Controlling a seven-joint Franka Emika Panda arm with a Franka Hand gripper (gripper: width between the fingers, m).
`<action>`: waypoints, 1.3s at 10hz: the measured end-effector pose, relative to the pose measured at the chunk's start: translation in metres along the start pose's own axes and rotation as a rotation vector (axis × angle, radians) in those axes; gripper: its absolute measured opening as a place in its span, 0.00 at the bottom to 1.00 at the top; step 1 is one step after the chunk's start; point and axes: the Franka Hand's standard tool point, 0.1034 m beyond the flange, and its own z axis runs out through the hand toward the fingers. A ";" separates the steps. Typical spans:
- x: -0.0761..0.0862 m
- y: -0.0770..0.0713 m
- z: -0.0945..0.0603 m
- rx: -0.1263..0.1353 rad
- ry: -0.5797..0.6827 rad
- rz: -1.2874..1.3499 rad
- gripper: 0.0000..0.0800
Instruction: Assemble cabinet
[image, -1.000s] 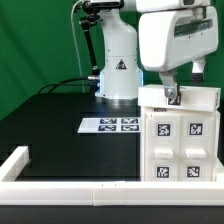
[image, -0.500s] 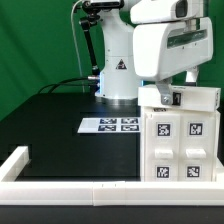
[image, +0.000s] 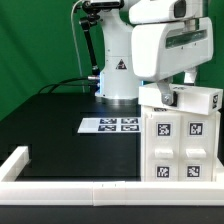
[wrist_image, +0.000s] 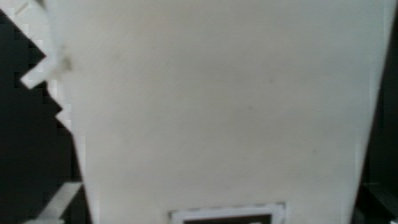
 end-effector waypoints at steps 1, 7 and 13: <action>-0.001 0.000 0.000 -0.008 0.010 0.136 0.70; -0.001 -0.003 0.001 -0.007 0.033 0.737 0.70; -0.001 -0.003 0.001 0.002 0.040 1.134 0.70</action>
Offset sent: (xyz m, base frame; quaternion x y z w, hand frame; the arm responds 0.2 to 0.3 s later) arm -0.0085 0.0045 0.0002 -0.0017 0.0141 0.3093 0.9508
